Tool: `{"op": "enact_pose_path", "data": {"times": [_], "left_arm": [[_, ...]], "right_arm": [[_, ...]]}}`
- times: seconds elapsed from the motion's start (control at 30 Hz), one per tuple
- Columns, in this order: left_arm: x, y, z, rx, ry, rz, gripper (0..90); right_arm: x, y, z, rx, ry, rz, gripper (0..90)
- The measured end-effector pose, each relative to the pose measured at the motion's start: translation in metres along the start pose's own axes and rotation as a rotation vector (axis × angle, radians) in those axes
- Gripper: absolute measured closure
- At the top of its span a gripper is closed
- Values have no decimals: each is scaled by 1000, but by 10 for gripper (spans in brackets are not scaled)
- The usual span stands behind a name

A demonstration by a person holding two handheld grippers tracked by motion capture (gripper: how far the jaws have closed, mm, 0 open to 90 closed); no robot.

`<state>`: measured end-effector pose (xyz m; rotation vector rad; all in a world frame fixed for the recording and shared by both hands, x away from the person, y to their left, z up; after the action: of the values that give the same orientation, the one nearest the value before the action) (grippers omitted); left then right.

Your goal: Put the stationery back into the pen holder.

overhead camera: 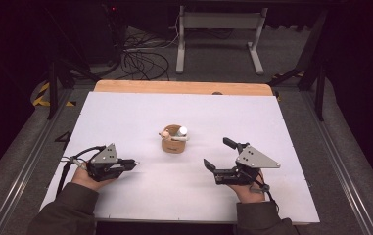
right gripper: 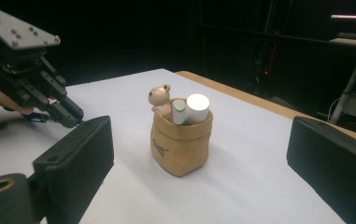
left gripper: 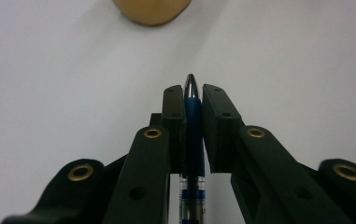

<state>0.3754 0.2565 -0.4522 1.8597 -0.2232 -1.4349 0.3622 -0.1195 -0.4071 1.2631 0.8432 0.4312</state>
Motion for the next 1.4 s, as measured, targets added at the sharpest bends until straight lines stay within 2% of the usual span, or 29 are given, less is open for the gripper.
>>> {"op": "enact_pose_path", "data": {"times": [0.2,0.5,0.6,0.73,0.9,1.07,1.23,1.33,1.4], "left_arm": [[5,20,12,17,-5,54,800],[9,47,22,-7,-1,173,800],[8,53,24,-15,10,208,800],[8,57,29,-25,-4,249,800],[6,63,36,-37,-12,296,800],[5,68,43,-56,-20,343,800],[3,72,51,-49,-33,379,800],[2,75,54,-45,-26,394,800],[1,76,55,-52,-29,405,800]], "right_arm": [[7,-2,-5,-3,18,-20,110],[15,-4,-10,35,61,-39,184],[18,-5,-12,42,71,-43,215],[22,-5,-17,52,92,-34,264],[33,-6,-28,57,134,-39,314],[46,-8,-44,52,197,-51,338],[57,-7,-60,51,251,-60,346],[61,-6,-66,63,275,-54,353],[63,-5,-70,68,290,-53,359]]}}
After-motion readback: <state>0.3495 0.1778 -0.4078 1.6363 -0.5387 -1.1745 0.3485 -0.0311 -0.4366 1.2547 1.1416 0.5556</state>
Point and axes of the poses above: each handheld gripper's, and its own axes: x roughly forward along the jaws, y roughly out of its top, z roughly to its right, the point moved 3 cm from there along x, roughly forward along the jaws, and after that the axes turned 9 degrees about -z, right-handed, at the moved point
